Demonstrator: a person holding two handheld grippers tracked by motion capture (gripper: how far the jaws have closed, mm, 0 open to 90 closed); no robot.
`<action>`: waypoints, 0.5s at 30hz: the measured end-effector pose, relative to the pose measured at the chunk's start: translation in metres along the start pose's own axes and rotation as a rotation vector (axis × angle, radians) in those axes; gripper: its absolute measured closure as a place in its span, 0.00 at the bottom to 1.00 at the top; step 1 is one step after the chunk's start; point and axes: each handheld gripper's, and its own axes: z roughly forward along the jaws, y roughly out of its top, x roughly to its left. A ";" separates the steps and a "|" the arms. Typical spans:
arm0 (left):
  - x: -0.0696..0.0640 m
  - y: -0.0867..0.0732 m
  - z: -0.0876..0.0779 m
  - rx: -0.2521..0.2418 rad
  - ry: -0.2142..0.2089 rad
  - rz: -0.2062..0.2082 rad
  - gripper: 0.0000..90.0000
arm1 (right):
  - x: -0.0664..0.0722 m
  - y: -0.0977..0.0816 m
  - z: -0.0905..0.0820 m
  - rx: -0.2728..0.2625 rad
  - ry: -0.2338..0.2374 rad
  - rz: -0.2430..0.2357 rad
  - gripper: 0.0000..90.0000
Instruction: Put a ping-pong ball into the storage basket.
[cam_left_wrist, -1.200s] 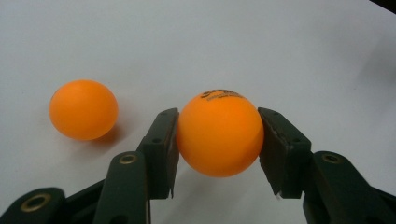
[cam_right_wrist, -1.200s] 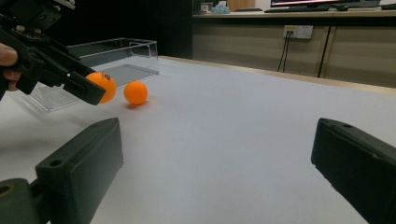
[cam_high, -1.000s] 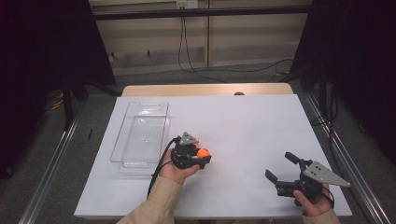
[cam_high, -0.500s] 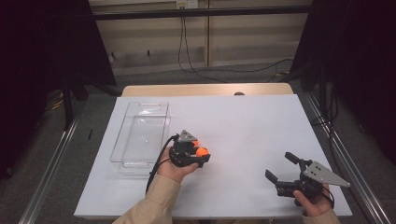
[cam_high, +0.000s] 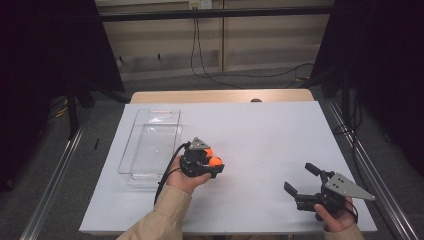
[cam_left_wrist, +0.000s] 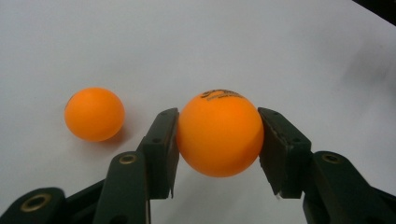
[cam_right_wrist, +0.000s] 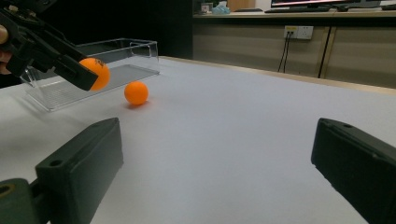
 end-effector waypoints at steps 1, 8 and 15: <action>0.000 0.000 0.000 0.006 -0.002 0.001 0.57 | 0.000 0.000 0.000 0.001 0.000 0.000 0.02; 0.000 0.003 -0.003 0.005 0.001 0.006 0.57 | 0.000 0.000 0.000 0.000 -0.001 -0.001 0.02; 0.002 0.006 -0.008 0.014 0.006 0.000 0.57 | 0.000 0.000 -0.001 0.000 0.000 -0.005 0.02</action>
